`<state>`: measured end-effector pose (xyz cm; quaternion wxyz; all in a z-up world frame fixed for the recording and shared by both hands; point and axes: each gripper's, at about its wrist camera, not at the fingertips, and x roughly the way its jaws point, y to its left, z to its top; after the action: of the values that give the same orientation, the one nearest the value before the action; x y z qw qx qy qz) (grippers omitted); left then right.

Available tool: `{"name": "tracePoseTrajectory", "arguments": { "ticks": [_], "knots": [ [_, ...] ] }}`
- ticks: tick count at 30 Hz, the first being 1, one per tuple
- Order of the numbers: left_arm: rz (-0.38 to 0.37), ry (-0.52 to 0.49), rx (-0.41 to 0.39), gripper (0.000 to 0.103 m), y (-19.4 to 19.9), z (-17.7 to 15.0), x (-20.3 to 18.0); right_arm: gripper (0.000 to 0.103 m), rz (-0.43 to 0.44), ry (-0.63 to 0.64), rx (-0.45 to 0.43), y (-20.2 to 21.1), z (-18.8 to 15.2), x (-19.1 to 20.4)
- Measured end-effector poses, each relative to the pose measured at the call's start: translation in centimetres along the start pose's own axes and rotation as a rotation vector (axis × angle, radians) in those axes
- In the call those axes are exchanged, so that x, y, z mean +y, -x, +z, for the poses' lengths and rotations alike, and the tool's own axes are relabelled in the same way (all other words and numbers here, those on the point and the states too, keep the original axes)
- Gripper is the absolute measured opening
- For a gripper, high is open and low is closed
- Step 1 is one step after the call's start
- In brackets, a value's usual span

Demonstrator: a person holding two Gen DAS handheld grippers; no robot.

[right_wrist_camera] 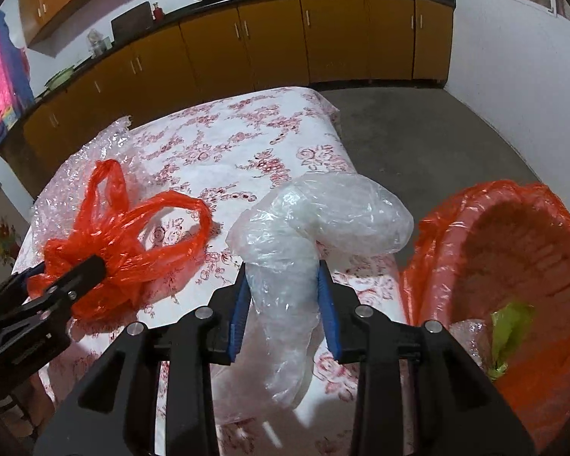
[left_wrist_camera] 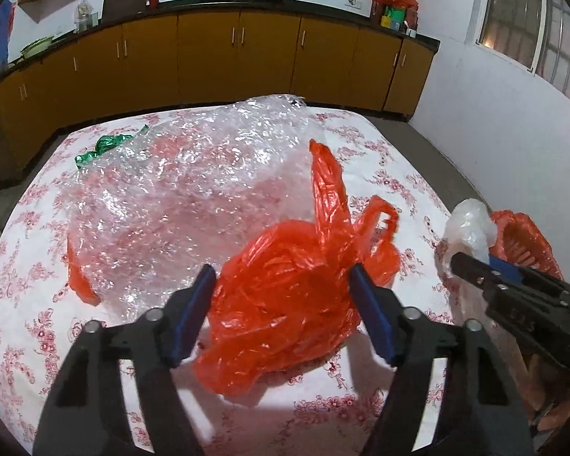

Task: Collect trash
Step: 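Grasp the red plastic bag with the left gripper while the right gripper holds the bubble wrap, then carry the red bag and bubble wrap over the orange basket with both grippers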

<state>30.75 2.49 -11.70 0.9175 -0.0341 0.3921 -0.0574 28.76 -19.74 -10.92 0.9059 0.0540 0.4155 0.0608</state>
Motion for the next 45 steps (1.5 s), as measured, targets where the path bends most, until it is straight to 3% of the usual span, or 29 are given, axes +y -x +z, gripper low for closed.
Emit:
{"name": "tracePoseTrajectory", "arguments": {
  "ticks": [4,9,22,45],
  "knots": [
    [-0.007,-0.016,-0.012,0.044,0.5,-0.3,-0.2,0.034,0.004,0.000,-0.015,1.2,-0.2,-0.3],
    [-0.012,-0.022,-0.036,0.035,1.7,-0.4,-0.5,0.034,0.009,0.005,-0.039,2.7,-0.4,-0.6],
    [-0.045,-0.041,-0.122,0.033,6.2,0.4,-2.7,0.034,0.002,-0.036,-0.115,8.2,-1.1,-3.2],
    [-0.217,-0.144,-0.149,0.033,8.7,0.9,-13.5,0.034,-0.095,-0.157,-0.227,15.5,-3.3,-10.2]
  ]
}}
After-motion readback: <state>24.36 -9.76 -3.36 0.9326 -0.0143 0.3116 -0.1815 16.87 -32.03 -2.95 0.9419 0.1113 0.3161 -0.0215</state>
